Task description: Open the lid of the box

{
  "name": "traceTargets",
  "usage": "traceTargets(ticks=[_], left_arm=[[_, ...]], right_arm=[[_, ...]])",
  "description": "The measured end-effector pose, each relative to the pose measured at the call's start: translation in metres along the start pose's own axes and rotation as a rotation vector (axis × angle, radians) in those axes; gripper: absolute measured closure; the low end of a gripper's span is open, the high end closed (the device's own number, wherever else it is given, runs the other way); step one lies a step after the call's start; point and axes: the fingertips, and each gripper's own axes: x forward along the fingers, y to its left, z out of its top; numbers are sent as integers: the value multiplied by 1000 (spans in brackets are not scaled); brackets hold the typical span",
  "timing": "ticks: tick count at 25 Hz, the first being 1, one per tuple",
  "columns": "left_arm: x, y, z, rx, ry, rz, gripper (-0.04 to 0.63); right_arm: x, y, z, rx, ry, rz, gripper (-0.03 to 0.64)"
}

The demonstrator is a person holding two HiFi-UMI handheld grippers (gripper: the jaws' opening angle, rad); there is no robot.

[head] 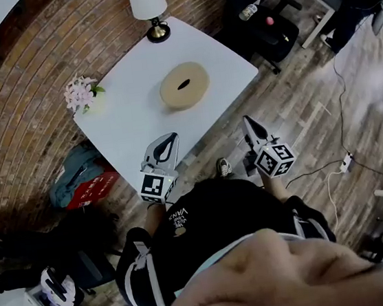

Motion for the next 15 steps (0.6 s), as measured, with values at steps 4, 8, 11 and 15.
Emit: traceTargets(ticks=[4,8,11,15], left_arm=[[19,2,1,6,11,23,584],[40,3,-3,-5,31,56,584],[57,4,-3,-11,34,74,584],[79,7,-2,-7,32,96,584]], right_arm=[[15,-10,7,-26,8,26,612],[29,-29,12,-13,25,56,612],[41,-43,17,-11,44,72,612],[59,-57,25,-7,62,106,612]])
